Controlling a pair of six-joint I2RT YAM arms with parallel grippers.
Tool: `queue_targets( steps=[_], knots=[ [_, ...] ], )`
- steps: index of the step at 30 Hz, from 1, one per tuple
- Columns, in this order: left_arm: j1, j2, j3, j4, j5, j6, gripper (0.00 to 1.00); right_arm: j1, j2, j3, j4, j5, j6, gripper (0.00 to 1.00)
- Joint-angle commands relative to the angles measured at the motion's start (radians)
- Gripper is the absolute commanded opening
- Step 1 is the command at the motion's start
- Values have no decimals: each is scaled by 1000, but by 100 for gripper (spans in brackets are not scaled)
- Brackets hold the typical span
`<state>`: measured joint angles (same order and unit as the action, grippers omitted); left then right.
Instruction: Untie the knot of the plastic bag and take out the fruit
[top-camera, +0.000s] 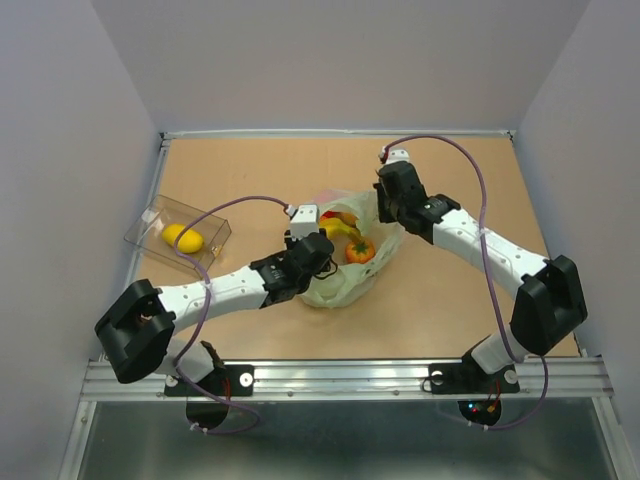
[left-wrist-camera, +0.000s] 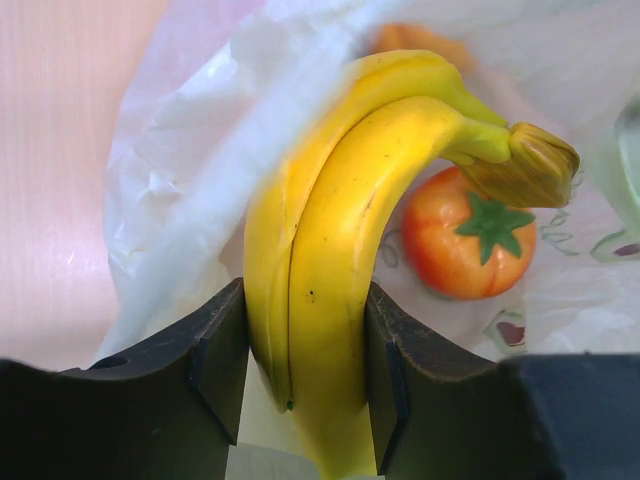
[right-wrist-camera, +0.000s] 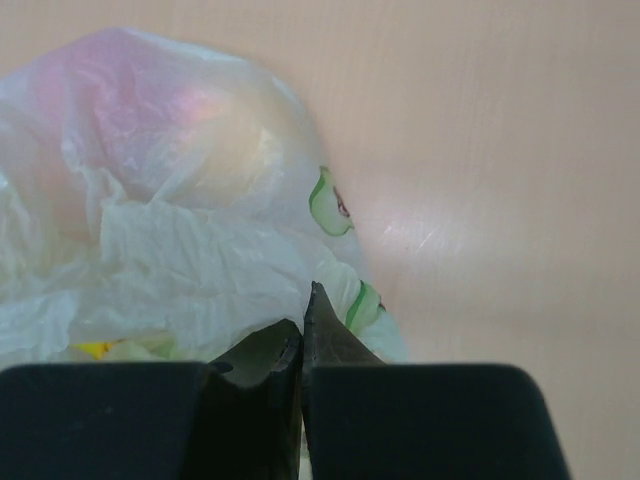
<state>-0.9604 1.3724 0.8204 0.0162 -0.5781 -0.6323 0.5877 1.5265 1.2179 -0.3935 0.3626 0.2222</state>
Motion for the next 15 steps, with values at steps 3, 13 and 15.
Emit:
queue_targets(
  steps=[3,13,15],
  knots=[
    [-3,-85,-67,82,40,123,5,-28,12,109,36,29,39,1],
    [6,-261,-116,284,47,226,3,-28,31,39,36,-2,86,1],
    [9,-303,-145,356,70,265,3,-26,26,14,36,-8,94,1]
  ],
)
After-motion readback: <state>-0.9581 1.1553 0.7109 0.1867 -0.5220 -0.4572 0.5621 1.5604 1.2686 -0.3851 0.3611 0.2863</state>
